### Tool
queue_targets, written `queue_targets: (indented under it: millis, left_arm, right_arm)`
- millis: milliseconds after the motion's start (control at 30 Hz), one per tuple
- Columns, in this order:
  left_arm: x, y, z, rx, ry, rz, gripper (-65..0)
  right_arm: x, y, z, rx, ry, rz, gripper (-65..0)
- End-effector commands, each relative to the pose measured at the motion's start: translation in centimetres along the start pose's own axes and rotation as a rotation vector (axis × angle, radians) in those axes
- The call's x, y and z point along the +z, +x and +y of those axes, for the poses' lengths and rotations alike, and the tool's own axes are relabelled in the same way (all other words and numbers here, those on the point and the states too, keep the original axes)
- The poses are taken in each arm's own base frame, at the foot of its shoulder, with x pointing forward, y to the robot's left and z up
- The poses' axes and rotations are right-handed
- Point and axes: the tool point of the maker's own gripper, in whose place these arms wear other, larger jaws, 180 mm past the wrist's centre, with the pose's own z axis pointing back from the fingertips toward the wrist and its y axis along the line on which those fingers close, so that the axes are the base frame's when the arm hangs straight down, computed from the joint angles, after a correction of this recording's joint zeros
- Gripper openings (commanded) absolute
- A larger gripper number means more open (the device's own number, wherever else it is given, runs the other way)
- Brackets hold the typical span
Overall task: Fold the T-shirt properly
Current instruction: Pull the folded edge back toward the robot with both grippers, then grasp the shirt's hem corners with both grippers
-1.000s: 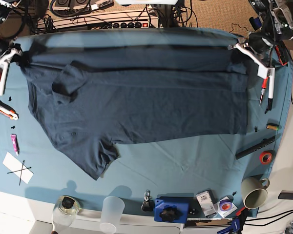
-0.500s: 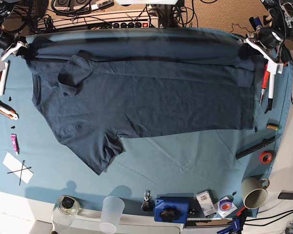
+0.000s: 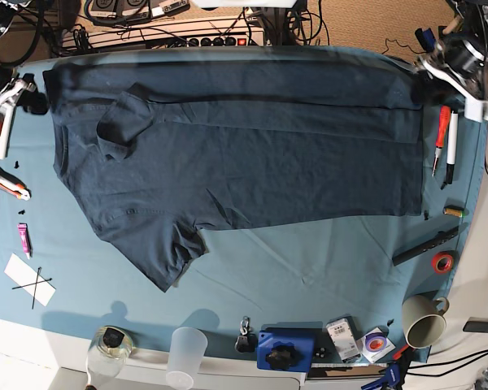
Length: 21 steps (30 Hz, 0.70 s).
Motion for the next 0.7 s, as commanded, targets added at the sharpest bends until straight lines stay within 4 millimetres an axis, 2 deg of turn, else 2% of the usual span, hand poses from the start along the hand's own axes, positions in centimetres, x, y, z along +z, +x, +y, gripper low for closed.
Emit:
queue_targets:
  millis: [0,67,233,400,433,533,667]
  left_arm:
    - [0.5,1.7,-0.7,-0.042,-0.021,-0.063,-41.3]
    - [0.7,2.9,-1.5,-0.085,-0.033,-0.107,-41.3]
    - [1.3,4.2,-2.7,-0.134,-0.041,-0.141,-41.3]
    - [1.0,3.8,-3.0,-0.145,-0.042,-0.123,-41.3]
    - [0.7,3.5,-3.1,-0.155,-0.041,-0.107,-41.3]
    - [-0.6,2.7,-4.3,-0.197,-0.06,-0.073,-41.3]
    - [-2.1,3.2,-4.7,-0.215,-0.012,-0.096,-41.3]
  right_arm:
    - [0.8,2.6,0.2,0.034,0.006,-0.073,-50.5]
    - [0.8,4.3,0.8,0.039,0.032,-0.135,-50.5]
    - [0.4,8.1,2.5,0.064,0.098,-0.249,-50.5]
    - [-2.5,11.1,3.3,0.157,0.044,-0.235,-50.3]
    - [-3.3,11.6,3.7,0.183,0.035,-0.227,-49.0]
    - [-5.6,13.4,5.0,0.276,0.007,-0.207,-38.0]
    - [-7.6,16.4,5.7,0.366,-0.091,-0.237,-36.2]
